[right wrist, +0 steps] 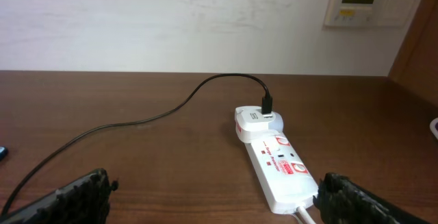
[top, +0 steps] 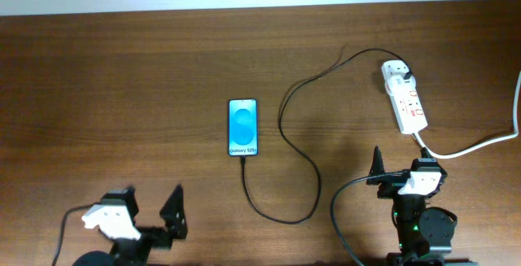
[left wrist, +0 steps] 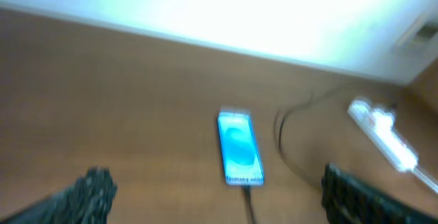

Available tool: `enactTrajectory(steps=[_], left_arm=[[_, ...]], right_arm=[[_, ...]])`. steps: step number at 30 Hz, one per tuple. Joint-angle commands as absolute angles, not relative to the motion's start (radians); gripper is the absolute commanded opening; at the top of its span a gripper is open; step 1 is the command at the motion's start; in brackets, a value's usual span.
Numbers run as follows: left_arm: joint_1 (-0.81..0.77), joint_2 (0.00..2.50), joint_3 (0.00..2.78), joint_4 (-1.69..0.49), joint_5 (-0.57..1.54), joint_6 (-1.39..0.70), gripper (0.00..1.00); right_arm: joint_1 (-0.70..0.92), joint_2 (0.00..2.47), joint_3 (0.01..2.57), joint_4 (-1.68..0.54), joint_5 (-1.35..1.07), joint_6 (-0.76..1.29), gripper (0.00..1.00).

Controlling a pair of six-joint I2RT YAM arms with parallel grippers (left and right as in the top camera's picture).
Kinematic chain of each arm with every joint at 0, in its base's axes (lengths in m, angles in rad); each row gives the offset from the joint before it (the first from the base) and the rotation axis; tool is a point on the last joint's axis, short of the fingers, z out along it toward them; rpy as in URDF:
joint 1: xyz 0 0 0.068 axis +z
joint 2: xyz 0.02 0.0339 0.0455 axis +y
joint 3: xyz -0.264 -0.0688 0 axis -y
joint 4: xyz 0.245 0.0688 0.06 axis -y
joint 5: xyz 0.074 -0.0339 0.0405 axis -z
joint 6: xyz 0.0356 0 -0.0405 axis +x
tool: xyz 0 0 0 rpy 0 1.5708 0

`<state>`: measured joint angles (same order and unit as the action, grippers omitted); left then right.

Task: Plug charger to phone and switch on socket

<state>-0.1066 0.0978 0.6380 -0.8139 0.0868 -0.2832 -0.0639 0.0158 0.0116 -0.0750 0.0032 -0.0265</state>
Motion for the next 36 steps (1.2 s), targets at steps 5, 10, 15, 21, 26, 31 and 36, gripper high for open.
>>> enactTrajectory(steps=[5, 10, 15, 21, 26, 31, 36], left_arm=[[-0.118, 0.005, 0.222, -0.329, 0.187, -0.266, 0.99], [-0.131, 0.005, 0.055, -0.092, 0.187, -0.150, 0.99], [-0.131, 0.005, 0.009, -0.012, 0.124, -0.043, 0.99], [-0.131, 0.005, 0.008, -0.076, 0.104, 0.130, 0.99], [-0.131, 0.005, 0.008, -0.075, 0.108, 0.128, 0.99], [-0.110, 0.005, 0.008, -0.072, 0.108, 0.121, 0.99], [-0.103, 0.005, 0.008, -0.072, 0.108, 0.121, 0.99]], right_arm=[[-0.068, 0.006, 0.006, -0.080, 0.009, -0.026, 0.98], [-0.068, 0.006, 0.006, -0.080, 0.009, -0.026, 0.98], [-0.068, 0.006, 0.006, -0.080, 0.009, -0.026, 0.98], [-0.068, 0.006, 0.006, -0.080, 0.009, -0.026, 0.98], [-0.068, 0.006, 0.006, -0.080, 0.009, -0.026, 0.98], [-0.068, 0.006, 0.006, -0.080, 0.009, -0.026, 0.98], [-0.068, 0.006, 0.006, -0.080, 0.009, -0.026, 0.98]])
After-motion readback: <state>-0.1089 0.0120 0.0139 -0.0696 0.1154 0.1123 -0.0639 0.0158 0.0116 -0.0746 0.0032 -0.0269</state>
